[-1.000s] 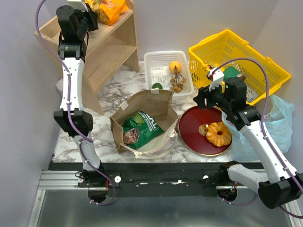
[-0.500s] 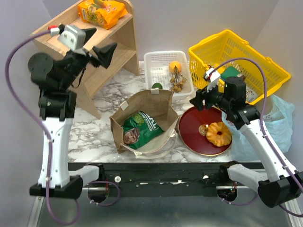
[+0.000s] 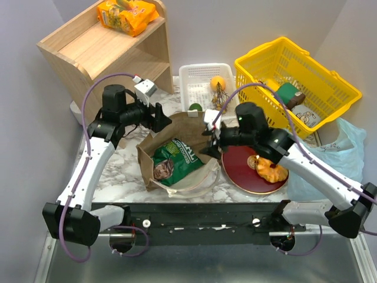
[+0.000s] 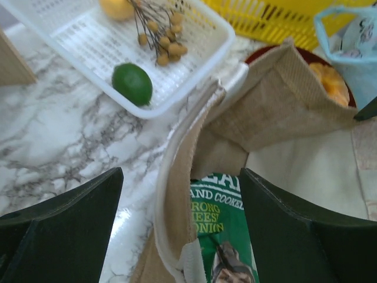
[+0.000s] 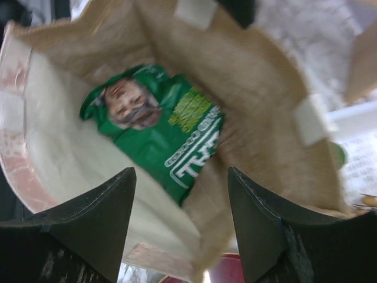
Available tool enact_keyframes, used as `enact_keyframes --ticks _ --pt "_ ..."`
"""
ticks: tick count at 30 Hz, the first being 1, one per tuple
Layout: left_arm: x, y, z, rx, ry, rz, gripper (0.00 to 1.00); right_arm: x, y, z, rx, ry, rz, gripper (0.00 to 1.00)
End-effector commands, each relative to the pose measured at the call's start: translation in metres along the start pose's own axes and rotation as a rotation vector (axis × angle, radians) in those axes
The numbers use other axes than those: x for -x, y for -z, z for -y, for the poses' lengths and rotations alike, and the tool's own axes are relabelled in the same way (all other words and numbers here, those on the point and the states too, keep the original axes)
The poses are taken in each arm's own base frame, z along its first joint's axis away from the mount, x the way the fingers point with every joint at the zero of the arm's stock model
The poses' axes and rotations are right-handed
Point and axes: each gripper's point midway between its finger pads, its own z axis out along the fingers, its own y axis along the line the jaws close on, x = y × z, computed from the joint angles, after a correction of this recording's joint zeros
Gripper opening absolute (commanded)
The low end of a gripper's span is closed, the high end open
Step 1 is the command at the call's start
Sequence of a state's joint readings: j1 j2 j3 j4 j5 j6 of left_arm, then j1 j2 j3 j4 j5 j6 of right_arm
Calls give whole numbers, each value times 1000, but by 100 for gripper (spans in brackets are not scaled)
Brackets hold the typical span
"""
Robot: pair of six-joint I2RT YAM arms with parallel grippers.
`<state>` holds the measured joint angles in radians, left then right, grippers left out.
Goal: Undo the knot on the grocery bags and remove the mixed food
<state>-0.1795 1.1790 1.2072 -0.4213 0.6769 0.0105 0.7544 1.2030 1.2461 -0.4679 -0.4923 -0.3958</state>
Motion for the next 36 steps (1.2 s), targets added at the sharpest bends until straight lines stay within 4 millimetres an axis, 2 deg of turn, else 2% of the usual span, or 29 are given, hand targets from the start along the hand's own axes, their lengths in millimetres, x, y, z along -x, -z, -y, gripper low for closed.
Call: enact_keyframes --ticks 1,2,3,5,6,8,9,10,13,14,16,19,20,22,23,27,28,29,31,32,33,34,36 --pt "-21 -7 -1 15 -39 -68 85 -63 -22 -26 61 64 -169 72" --pt "-29 -13 -4 23 -41 -104 83 -75 -23 -35 90 128 -204 72" --pt "-35 -16 -6 34 -53 -129 81 -97 -20 -48 121 149 -247 73" --pt "-50 -16 -9 45 -72 -186 77 -120 -14 -62 146 187 -289 73" --pt "-58 -18 -5 26 -127 -221 63 -142 -10 -71 162 175 -325 73" --pt "-76 -14 2 -2 -121 -302 38 -154 4 -73 137 212 -336 73" --pt "-78 -12 7 -18 -125 -312 6 -162 9 -76 140 232 -348 73" --pt "-84 -8 10 -22 -113 -324 0 -179 19 -83 155 256 -371 73" --pt "-67 8 43 -110 -153 -255 0 -217 35 -93 213 357 -456 73" --pt "-53 19 56 -122 -188 -200 0 -220 37 -89 193 386 -460 73" --pt "-35 28 80 -190 -244 -115 0 -214 34 -82 143 384 -435 73" --pt "-16 45 101 -214 -259 -64 0 -180 19 -65 55 368 -340 74" --pt "-17 47 104 -224 -260 -72 0 -156 12 -53 -2 360 -278 74" --pt "-23 46 101 -216 -284 -82 0 -136 0 -40 -50 336 -237 74" --pt "-23 46 98 -198 -291 -76 0 -119 -7 -34 -73 322 -179 73" --pt "-19 36 97 -205 -256 -63 0 -77 -41 -41 36 301 -36 75" --pt "-17 33 97 -203 -253 -56 0 -84 -54 -44 75 285 -50 77" --pt "-18 30 95 -199 -254 -59 0 -79 -61 -49 111 296 -13 78" --pt "-23 25 85 -163 -267 -75 0 -79 -73 -53 160 322 5 83" --pt "-28 20 78 -141 -269 -96 0 -76 -79 -56 191 369 33 89" --pt "-32 18 74 -125 -276 -109 0 -77 -84 -55 205 388 36 99" --pt "-37 16 72 -123 -277 -119 0 -72 -88 -54 215 413 47 100" --pt "-39 15 70 -113 -267 -121 0 -78 -101 -57 251 490 50 99"
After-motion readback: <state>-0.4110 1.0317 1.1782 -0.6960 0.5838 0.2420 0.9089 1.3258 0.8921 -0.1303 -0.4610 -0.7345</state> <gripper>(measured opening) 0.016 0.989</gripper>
